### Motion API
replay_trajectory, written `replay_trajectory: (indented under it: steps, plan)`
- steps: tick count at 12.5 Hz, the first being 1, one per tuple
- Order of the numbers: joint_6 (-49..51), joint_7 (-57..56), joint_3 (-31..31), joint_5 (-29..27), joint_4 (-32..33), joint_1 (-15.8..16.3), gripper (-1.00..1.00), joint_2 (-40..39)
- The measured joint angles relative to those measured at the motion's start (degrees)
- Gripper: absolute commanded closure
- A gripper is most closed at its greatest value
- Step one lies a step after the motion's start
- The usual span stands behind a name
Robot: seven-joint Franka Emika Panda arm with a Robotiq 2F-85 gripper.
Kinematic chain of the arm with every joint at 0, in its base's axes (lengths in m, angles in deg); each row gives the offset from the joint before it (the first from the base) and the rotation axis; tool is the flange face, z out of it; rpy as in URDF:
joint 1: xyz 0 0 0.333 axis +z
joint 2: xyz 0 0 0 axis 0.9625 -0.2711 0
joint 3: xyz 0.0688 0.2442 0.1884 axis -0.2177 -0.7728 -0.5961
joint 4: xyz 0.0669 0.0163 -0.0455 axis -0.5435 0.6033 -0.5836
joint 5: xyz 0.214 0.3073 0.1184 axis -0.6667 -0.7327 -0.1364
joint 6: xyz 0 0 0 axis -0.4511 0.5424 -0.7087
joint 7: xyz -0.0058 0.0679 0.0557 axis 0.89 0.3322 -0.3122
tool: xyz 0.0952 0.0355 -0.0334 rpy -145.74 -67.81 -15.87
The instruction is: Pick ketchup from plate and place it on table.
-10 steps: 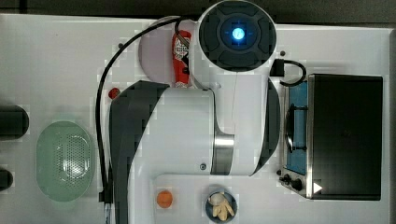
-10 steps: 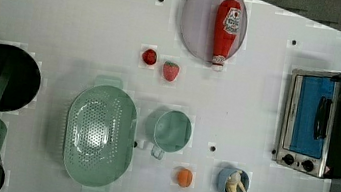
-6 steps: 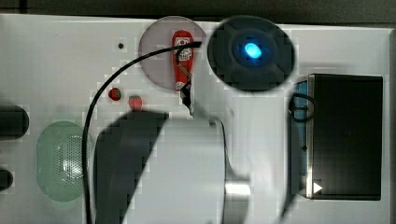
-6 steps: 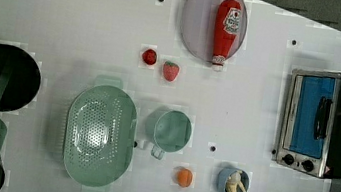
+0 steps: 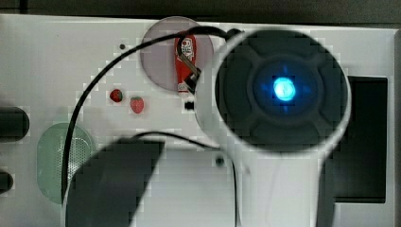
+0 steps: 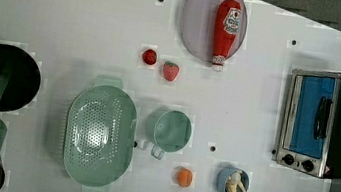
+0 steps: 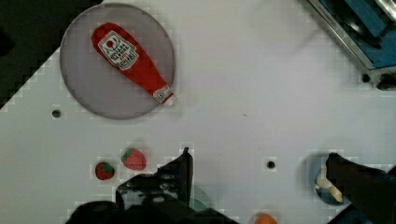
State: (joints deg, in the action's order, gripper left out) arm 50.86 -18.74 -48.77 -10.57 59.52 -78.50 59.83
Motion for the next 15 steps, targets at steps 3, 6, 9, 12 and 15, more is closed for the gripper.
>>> replay_trajectory:
  steps: [3, 6, 9, 12, 15]
  plan:
    - [-4.84, 0.0, -1.59, 0.26, 0.17, -0.12, -1.0, -7.19]
    - [-9.63, -0.27, -1.91, 0.33, 0.9, 0.11, -1.0, -16.46]
    - [-16.12, -3.56, -2.62, 0.32, 1.79, 0.22, -1.0, -24.79]
    - [-24.57, -11.67, -3.36, 0.09, 1.68, 0.63, -1.0, -31.7]
    - [-33.87, -21.96, -3.49, 0.35, 2.07, 1.95, -1.0, -37.54]
